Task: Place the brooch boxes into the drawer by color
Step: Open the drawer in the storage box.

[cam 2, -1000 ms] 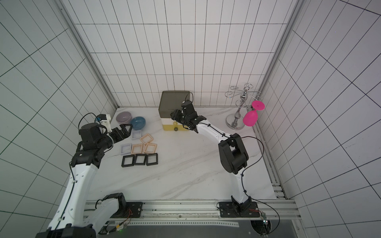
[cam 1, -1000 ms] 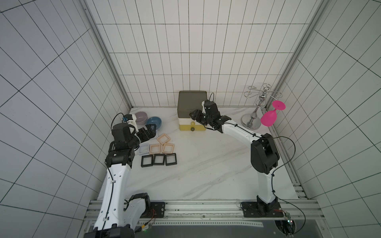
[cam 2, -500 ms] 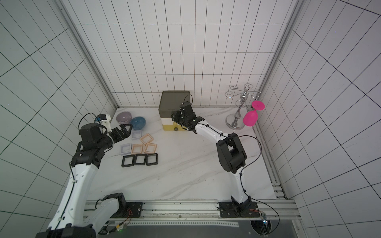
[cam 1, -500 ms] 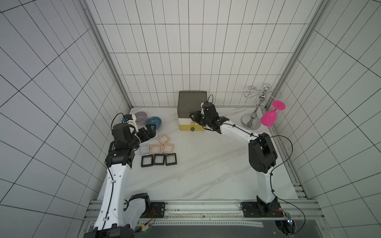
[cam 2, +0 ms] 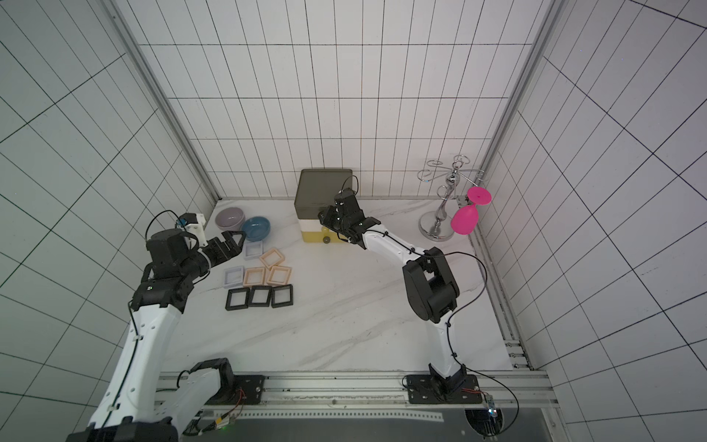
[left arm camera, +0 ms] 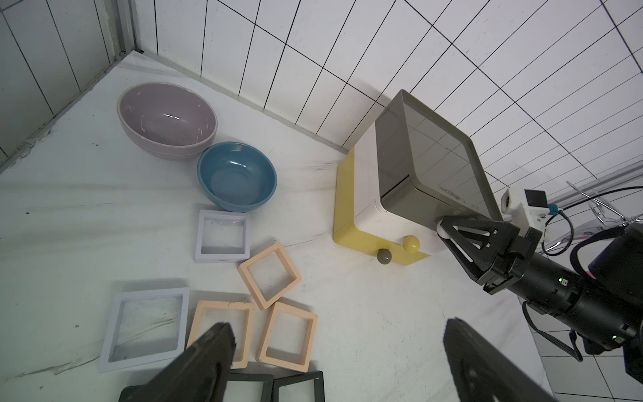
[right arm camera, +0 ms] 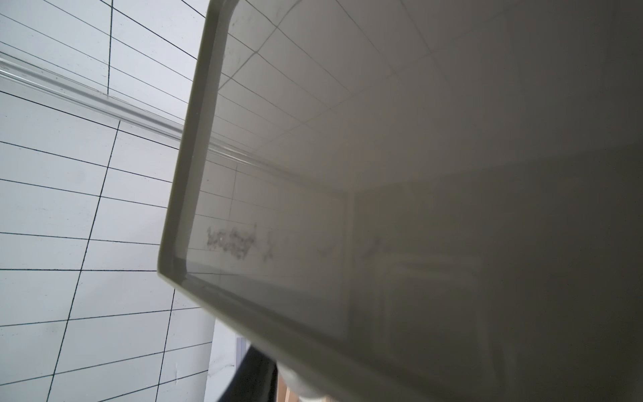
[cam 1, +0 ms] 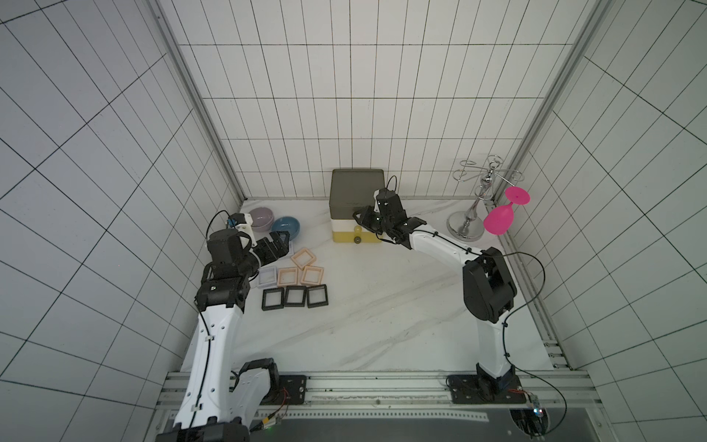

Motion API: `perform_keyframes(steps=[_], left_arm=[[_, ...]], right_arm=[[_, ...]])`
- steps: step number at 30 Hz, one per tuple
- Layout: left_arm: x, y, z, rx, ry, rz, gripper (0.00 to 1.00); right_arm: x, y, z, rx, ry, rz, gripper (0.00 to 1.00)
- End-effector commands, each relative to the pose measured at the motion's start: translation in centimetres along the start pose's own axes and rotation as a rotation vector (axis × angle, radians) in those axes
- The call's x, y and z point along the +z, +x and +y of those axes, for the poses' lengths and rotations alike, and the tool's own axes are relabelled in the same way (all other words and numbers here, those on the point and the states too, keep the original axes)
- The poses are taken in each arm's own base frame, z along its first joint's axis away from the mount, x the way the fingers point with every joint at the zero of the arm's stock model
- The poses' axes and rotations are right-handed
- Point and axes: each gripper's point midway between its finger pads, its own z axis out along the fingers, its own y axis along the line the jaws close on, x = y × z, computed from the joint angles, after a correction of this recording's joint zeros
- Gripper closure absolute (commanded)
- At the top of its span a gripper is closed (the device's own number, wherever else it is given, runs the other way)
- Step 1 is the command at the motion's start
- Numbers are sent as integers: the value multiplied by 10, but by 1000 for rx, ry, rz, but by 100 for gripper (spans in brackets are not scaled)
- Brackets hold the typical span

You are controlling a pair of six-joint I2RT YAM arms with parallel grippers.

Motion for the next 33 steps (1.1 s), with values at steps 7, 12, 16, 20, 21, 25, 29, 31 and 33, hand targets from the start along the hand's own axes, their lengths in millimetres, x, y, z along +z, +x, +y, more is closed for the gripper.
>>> perform_keyframes(steps=[7, 12, 16, 20, 21, 25, 29, 31, 33], left_arm=[[-12, -13, -9, -24, 10, -34, 2], [-17, -16, -11, -20, 4, -42, 2], [-19, -17, -12, -15, 0, -44, 2], [-20, -18, -13, -14, 0, -45, 2], [-21, -18, -13, -13, 0, -45, 2], [-23, -18, -14, -6, -4, -46, 2], [-23, -18, -13, -3, -6, -44, 2], [-23, -18, -14, -3, -2, -40, 2], [-23, -17, -15, -8, 5, -33, 2]], right_arm=[[-47, 4, 10, -37, -17, -56, 82], [-64, 19, 11, -47, -21, -44, 82], [-76, 32, 16, -62, -25, -36, 82], [-82, 43, 18, -71, -27, -20, 82], [-84, 46, 18, -73, -26, -18, 82], [-88, 57, 17, -70, -28, 2, 82], [-93, 69, 19, -70, -40, 18, 82], [-95, 74, 21, -77, -42, 24, 82], [-97, 79, 23, -83, -43, 31, 82]])
